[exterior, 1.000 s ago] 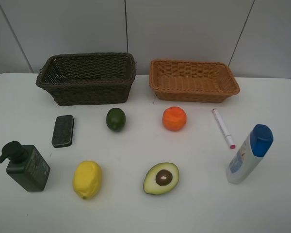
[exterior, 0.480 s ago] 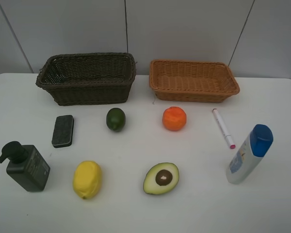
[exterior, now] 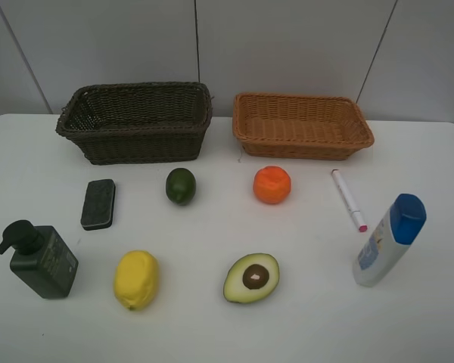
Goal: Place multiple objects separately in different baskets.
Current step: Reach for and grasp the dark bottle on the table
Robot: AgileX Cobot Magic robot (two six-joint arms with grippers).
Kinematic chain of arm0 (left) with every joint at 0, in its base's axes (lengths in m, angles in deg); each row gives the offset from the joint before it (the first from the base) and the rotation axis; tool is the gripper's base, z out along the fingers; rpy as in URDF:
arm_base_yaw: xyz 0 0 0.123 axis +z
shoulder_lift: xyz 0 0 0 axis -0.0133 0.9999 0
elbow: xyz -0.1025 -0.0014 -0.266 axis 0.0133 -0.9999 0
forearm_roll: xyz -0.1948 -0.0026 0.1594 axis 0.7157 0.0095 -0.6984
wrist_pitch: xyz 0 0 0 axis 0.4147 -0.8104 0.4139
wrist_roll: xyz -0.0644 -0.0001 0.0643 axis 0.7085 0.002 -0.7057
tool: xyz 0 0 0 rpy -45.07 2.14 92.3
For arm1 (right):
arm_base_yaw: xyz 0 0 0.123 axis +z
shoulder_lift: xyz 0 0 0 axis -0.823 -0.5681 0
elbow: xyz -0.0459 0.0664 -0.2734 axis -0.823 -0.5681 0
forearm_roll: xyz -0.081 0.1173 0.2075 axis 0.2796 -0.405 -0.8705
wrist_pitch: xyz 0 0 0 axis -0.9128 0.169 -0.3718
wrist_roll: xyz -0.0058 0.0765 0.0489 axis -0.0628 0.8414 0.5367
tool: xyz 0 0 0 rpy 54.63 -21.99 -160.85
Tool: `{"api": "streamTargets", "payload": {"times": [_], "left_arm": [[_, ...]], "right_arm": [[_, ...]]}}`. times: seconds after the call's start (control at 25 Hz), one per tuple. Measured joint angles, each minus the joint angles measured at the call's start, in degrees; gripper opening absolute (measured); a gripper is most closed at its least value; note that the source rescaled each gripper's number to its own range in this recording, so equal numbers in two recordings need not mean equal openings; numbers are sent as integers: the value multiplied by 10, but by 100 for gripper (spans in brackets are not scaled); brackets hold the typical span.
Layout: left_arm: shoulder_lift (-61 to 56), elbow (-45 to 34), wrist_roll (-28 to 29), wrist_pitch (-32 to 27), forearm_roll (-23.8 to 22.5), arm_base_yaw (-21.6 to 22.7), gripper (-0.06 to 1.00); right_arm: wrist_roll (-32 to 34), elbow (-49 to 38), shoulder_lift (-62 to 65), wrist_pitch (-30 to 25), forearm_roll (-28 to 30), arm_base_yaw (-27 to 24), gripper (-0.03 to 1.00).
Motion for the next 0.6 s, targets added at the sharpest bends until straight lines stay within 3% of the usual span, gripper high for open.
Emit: {"api": "streamTargets", "payload": {"times": [0.32, 0.6], "left_arm": [[9, 2, 0, 0, 0, 0, 99], [186, 34, 0, -10, 1, 0, 99]], "right_arm": [[0, 0, 0, 0, 0, 0, 99], [0, 0, 0, 0, 0, 0, 99]]}}
